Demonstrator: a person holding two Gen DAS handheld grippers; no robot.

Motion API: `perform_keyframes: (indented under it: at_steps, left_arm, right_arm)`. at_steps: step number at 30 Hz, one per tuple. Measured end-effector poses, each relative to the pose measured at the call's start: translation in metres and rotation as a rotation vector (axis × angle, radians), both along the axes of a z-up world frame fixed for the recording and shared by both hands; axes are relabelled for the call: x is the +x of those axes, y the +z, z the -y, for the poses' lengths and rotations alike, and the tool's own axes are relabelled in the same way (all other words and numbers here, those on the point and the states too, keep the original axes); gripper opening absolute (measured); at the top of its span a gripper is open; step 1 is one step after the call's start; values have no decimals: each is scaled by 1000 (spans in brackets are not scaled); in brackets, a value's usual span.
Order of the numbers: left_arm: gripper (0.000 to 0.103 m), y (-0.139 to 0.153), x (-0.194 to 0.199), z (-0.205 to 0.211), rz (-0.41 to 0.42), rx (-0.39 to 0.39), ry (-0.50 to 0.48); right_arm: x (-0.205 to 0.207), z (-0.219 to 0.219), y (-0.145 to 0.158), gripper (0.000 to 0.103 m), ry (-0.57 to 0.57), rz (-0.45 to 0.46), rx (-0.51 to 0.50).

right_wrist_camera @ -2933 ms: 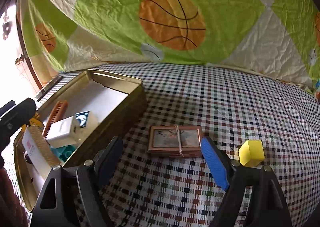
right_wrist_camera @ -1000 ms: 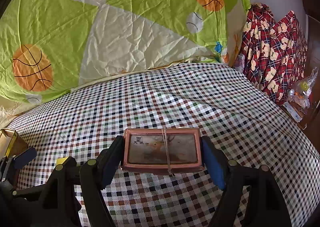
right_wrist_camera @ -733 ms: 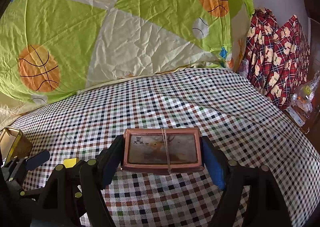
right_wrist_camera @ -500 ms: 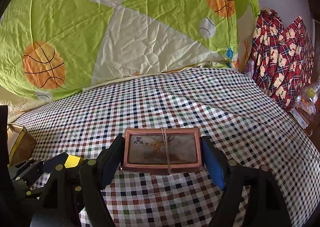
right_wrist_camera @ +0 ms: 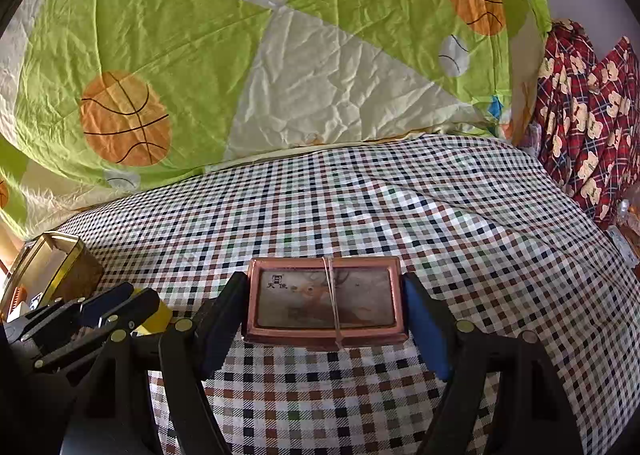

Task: Organize rigid objects
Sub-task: 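Carry the yellow cube and the framed photo toward the gold tin with both tools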

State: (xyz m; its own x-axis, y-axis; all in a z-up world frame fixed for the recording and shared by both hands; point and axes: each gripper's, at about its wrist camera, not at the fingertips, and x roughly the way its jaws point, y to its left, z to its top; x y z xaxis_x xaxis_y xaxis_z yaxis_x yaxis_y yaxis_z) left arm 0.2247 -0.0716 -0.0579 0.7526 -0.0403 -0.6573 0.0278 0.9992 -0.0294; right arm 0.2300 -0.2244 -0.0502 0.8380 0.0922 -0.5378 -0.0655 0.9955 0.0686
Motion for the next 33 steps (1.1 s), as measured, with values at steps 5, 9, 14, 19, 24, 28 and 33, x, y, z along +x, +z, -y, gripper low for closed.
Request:
perform_keyframes:
  at_steps: [5,9,14,19,24,28,33]
  left_arm:
    - [24,2,-9,-17,37,-20,61]
    - [24,4,-20,-24,61,9,94]
    - [24,4,-31,-34,71,25,124]
    - [24,5,-43,-41,87,25,135]
    - [24,8,-58,-41,119,50,145]
    - [24,10,-65,-43,127,61,155]
    - [24,12,-72,-49,132,53,164]
  right_arm:
    - [-7,-13,2,78,72,30,-4]
    - [-10,-18,4,78,112,36,15]
    - [-16,-28,7,78,153,54,11]
    - [-26,-43,10,78,208,83,-9]
    - [-36,-58,12,78,266,114,-33]
    - [-41,-65,12,78,281,124,-43]
    - [-44,-70,11,78,294,130,-42]
